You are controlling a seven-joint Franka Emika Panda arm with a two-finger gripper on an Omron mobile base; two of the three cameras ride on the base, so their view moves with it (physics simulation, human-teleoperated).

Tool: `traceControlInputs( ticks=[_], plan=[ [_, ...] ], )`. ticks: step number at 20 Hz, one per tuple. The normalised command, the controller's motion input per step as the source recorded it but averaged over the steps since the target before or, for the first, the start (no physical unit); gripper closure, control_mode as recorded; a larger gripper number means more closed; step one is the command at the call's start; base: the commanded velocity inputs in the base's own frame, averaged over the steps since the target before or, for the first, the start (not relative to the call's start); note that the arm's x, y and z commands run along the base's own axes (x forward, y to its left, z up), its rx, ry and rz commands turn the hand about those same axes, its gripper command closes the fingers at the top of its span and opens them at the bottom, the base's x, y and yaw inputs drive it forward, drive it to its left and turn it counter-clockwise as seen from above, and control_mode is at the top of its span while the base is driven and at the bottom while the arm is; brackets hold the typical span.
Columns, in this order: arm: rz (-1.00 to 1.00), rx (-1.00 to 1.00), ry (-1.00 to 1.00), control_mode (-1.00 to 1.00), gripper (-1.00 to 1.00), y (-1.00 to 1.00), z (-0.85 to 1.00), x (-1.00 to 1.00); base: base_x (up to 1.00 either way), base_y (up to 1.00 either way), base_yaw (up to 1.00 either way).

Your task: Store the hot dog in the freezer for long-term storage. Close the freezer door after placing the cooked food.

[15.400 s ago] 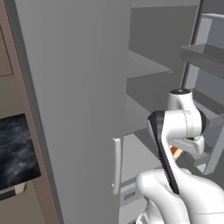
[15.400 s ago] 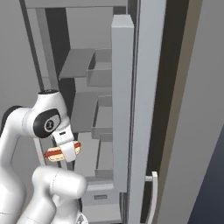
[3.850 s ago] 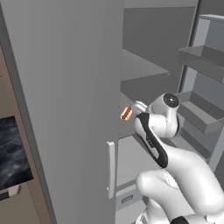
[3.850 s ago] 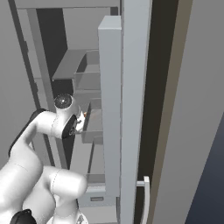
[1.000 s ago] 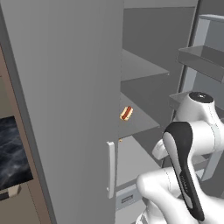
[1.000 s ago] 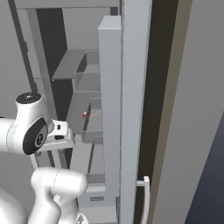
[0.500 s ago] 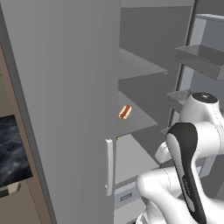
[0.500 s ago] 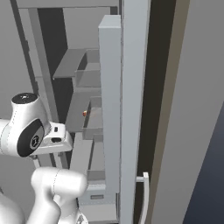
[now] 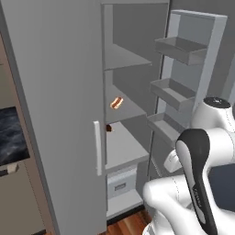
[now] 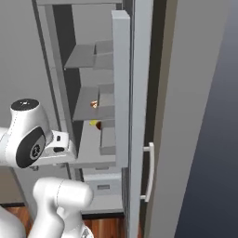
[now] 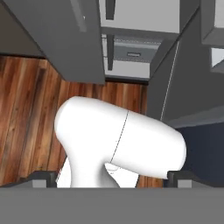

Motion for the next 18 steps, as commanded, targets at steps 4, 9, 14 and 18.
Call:
traceControlInputs(
  ticks=[4,9,14,18],
  plan=[
    [0.00,0.00,0.00,1.00,-1.00,0.00,0.00,0.00,-0.68,-0.29,0.05],
    [0.00,0.00,0.00,1.00,-1.00,0.00,0.00,0.00,-0.50,0.00,0.26],
    [0.00,0.00,0.00,1.00,-1.00,0.00,0.00,0.00,-0.43,-0.36,0.36],
    [0.00,0.00,0.00,1.00,-1.00,0.00,0.00,0.00,-0.29,-0.54,0.28]
  ],
)
